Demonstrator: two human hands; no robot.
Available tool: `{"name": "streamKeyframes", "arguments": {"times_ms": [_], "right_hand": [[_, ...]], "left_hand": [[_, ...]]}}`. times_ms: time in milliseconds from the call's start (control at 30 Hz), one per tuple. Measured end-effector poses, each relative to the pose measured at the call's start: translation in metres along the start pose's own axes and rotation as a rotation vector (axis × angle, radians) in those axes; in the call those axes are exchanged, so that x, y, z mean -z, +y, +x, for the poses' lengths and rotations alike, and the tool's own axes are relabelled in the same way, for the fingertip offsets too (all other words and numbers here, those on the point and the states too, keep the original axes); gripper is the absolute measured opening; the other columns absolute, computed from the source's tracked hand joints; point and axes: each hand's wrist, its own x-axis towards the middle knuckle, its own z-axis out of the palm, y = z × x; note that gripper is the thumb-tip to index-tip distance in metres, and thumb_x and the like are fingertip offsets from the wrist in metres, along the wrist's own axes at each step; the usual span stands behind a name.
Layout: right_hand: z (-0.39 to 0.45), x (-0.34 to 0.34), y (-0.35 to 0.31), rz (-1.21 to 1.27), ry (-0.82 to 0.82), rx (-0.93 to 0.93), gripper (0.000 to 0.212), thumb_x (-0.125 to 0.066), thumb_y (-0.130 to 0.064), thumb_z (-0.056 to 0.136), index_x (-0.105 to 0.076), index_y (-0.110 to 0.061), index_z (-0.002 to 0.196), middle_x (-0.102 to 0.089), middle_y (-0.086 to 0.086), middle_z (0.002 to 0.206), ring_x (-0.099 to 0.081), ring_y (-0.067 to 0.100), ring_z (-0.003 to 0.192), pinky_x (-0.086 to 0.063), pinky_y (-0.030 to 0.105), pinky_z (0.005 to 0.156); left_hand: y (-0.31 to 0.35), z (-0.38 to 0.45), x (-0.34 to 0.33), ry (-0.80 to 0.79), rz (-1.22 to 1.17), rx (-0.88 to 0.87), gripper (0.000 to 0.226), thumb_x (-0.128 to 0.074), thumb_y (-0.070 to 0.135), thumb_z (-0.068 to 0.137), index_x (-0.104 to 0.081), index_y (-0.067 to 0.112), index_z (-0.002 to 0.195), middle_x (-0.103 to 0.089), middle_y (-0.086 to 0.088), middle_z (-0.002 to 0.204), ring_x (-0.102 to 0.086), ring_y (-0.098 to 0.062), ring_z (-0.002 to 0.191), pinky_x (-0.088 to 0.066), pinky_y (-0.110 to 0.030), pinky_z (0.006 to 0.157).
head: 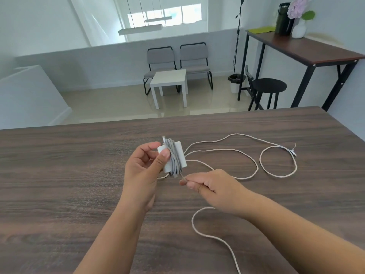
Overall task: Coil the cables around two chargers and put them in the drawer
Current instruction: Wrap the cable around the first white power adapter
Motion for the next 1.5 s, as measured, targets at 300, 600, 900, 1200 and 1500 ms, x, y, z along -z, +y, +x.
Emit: {"name": "streamKeyframes", "arguments": {"times_ms": [300, 600, 900, 1200, 1500], "right_hand": [[0.007, 0.034, -0.029, -0.431, -0.015, 0.171, 0.034, -0.03, -0.04, 0.099, -0.058, -0.021, 0.1, -0.067, 0.002, 0.091, -0.06, 0.029, 0.085, -0.038, 0.032, 0.064], [0.033, 0.072, -0.027, -0.57, -0.127, 0.119, 0.025, -0.039, -0.044, 0.097, -0.057, -0.028, 0.092, -0.063, -0.008, 0.087, -0.058, 0.016, 0.086, -0.048, 0.034, 0.074], [0.053, 0.085, -0.01, -0.178, -0.135, 0.086, 0.015, -0.062, -0.038, 0.089, -0.07, -0.026, 0.084, -0.069, -0.012, 0.074, -0.06, 0.001, 0.07, -0.049, 0.026, 0.07], [0.041, 0.037, 0.029, 0.767, -0.201, -0.115, 0.016, -0.063, -0.029, 0.089, -0.074, -0.017, 0.09, -0.064, 0.009, 0.084, -0.046, 0.025, 0.079, -0.035, 0.036, 0.071], [0.01, -0.008, 0.018, 0.364, 0.007, -0.185, 0.018, -0.054, -0.036, 0.094, -0.072, -0.037, 0.091, -0.073, 0.0, 0.083, -0.066, 0.015, 0.08, -0.052, 0.033, 0.08]], "left_hand": [[-0.006, 0.001, -0.001, 0.074, 0.311, 0.0, 0.014, -0.077, 0.017, 0.079, -0.069, 0.02, 0.09, -0.064, 0.002, 0.07, -0.06, -0.009, 0.063, -0.052, -0.021, 0.058], [-0.003, -0.005, 0.0, -0.206, 0.608, -0.087, 0.016, -0.079, 0.021, 0.079, -0.072, 0.031, 0.089, -0.066, 0.005, 0.075, -0.055, -0.002, 0.063, -0.046, -0.016, 0.059], [0.004, -0.011, 0.007, -0.517, 0.553, -0.057, 0.027, -0.078, 0.038, 0.072, -0.071, 0.031, 0.097, -0.068, -0.002, 0.085, -0.059, -0.011, 0.075, -0.049, -0.023, 0.071], [0.006, -0.014, 0.006, -0.524, 0.253, -0.087, 0.034, -0.08, 0.024, 0.07, -0.056, 0.018, 0.092, -0.062, -0.003, 0.084, -0.057, -0.019, 0.077, -0.05, -0.028, 0.069], [-0.002, -0.004, -0.007, -0.052, 0.005, -0.108, 0.031, -0.082, 0.021, 0.071, -0.056, 0.017, 0.087, -0.061, 0.012, 0.071, -0.057, -0.002, 0.066, -0.049, -0.017, 0.06]]}}
